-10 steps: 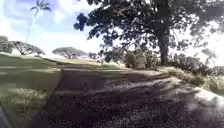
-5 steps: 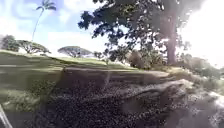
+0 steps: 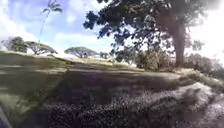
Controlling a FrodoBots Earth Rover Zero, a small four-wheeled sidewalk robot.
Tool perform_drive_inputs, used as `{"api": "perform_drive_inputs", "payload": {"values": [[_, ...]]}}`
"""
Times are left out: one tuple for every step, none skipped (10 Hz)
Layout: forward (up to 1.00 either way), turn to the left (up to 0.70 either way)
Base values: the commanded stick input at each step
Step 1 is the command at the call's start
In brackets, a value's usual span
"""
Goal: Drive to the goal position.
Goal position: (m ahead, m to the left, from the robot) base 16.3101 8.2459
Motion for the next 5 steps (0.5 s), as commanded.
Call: {"api": "perform_drive_inputs", "payload": {"values": [[0.7, 0.0], [0.7, 0.0], [0.7, 0.0], [0.7, 0.0], [0.7, 0.35]]}}
